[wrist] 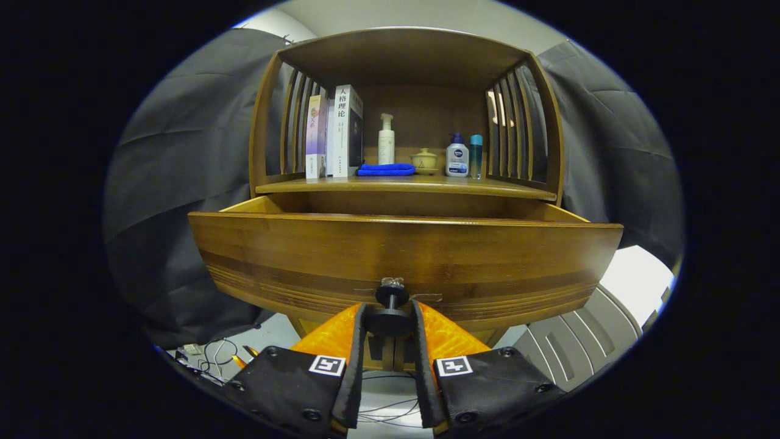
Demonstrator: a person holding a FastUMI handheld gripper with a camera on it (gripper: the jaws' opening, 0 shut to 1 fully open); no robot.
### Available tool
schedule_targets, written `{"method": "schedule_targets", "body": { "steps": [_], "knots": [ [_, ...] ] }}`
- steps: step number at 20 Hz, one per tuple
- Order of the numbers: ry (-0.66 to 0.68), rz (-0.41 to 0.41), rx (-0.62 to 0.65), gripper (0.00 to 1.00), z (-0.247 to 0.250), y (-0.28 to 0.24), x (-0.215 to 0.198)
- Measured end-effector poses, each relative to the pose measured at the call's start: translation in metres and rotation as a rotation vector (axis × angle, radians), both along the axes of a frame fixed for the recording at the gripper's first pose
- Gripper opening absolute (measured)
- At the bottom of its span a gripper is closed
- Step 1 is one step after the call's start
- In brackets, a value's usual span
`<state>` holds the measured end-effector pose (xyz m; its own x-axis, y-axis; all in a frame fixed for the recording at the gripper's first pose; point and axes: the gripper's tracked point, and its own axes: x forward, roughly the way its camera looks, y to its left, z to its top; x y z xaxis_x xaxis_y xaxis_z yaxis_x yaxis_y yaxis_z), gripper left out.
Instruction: Pull open the drawer, take out the items inside it, and place them on the countertop above the cabinet.
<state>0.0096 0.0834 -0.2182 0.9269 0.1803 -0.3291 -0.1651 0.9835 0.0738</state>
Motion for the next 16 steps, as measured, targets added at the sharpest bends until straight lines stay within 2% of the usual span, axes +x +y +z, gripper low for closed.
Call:
{"method": "schedule_targets", "body": {
  "steps": [6, 10, 13, 16],
  "knots": [
    [0.023, -0.01, 0.039, 0.41, 0.0, 0.002, -0.018],
    [0.037, 0.017, -0.004, 0.43, 0.003, 0.003, -0.021],
    [0.05, 0.002, 0.024, 0.57, 0.007, 0.0, -0.028],
    [0.005, -0.054, 0.059, 0.71, 0.034, -0.012, -0.037]
  ]
}}
